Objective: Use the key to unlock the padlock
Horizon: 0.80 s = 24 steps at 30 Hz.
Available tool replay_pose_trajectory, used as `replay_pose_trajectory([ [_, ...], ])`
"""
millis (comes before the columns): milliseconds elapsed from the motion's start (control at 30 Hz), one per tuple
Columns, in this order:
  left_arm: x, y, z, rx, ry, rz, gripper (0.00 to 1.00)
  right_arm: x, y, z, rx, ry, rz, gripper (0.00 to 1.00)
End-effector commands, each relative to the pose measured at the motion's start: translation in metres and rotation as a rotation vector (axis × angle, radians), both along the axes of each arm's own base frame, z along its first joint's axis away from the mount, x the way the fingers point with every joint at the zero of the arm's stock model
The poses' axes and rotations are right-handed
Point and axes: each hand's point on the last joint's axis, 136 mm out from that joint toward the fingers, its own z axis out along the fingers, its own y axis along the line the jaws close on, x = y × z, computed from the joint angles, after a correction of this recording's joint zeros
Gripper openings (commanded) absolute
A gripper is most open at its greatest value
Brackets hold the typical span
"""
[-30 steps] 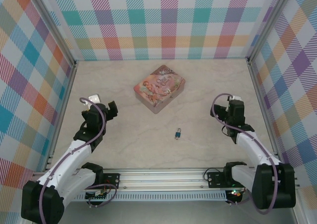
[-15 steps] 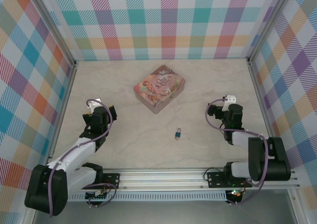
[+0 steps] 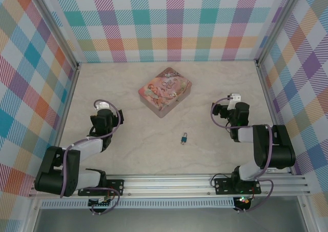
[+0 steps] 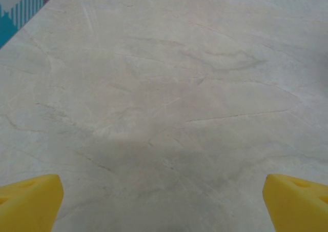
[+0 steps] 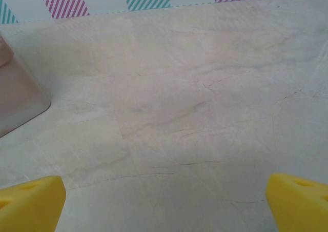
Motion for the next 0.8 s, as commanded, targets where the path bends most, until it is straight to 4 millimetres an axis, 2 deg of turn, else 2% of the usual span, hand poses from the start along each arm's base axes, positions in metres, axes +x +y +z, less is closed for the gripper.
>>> replay_pose_trajectory([
  [0, 0.019, -0.007, 0.024, -0.003, -0.114, -0.061, 1.0, 0.002, 0.002, 0.004, -0.013, -0.014, 0.027, 1.0],
  [167, 0.023, -0.018, 0.027, 0.005, -0.167, -0.138, 1.0, 0.002, 0.002, 0.004, -0.012, -0.015, 0.027, 1.0],
  [267, 0.022, -0.019, 0.018, 0.012, -0.226, -0.159, 1.0, 0.002, 0.002, 0.004, -0.013, -0.016, 0.027, 1.0],
  [333, 0.023, -0.02, 0.005, 0.01, -0.249, -0.17, 1.0, 0.002, 0.002, 0.004, -0.013, -0.016, 0.026, 1.0],
  [367, 0.025, -0.022, 0.006, 0.012, -0.264, -0.185, 1.0, 0.002, 0.002, 0.004, -0.015, -0.016, 0.025, 1.0],
  [533, 0.045, -0.025, -0.008, -0.008, -0.09, -0.202, 1.0, 0.002, 0.002, 0.004, -0.015, -0.016, 0.026, 1.0],
  [600, 0.048, -0.015, -0.01, -0.052, -0.079, -0.177, 1.0, 0.002, 0.002, 0.004, -0.014, -0.014, 0.027, 1.0],
  [767, 0.049, -0.014, -0.009, -0.052, -0.087, -0.174, 1.0, 0.002, 0.002, 0.004, -0.015, -0.014, 0.027, 1.0],
])
